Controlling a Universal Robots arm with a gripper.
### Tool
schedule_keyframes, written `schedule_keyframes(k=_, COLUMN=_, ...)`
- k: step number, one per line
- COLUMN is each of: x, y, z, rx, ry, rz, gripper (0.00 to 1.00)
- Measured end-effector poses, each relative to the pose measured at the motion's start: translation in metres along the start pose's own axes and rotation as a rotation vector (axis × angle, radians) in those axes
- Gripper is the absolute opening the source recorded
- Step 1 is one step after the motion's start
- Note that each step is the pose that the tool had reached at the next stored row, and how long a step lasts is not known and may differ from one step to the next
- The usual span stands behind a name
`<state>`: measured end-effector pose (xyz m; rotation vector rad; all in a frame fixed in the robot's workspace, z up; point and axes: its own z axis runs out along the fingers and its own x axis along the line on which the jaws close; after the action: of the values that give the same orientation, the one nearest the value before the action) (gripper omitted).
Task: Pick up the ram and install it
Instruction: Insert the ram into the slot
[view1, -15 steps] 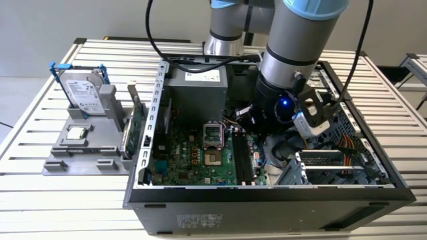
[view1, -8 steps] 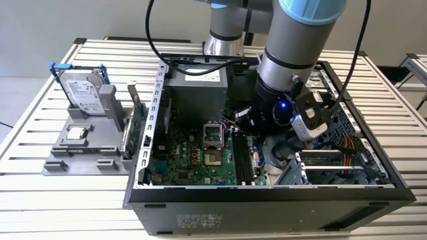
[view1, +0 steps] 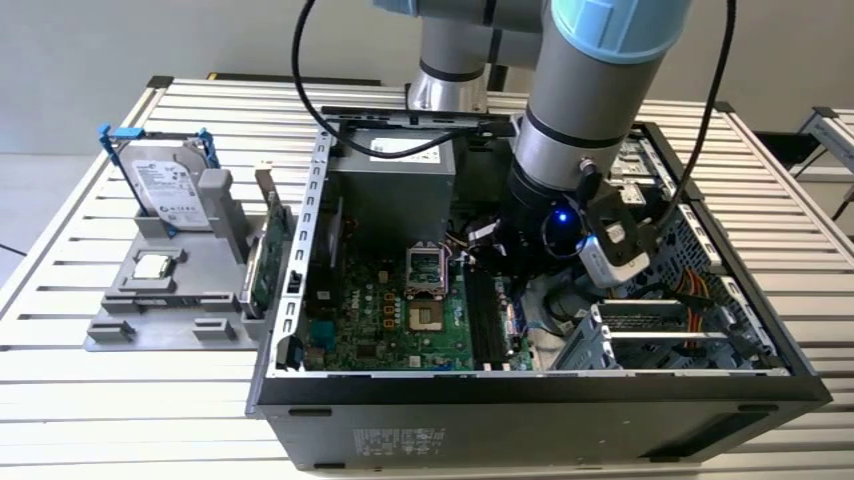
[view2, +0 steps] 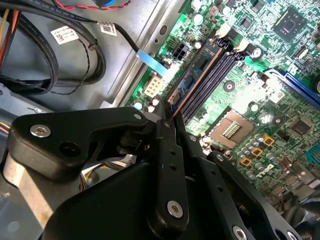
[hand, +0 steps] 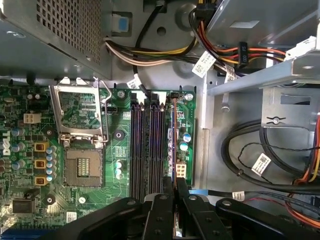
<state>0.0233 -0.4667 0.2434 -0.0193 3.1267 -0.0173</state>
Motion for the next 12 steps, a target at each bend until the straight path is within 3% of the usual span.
schedule_keyframes(k=12, x=0.0016, y=0.0002, z=0.0109, rx=-0.0001, ry=0.0057, rz=0.000, gripper=0.00)
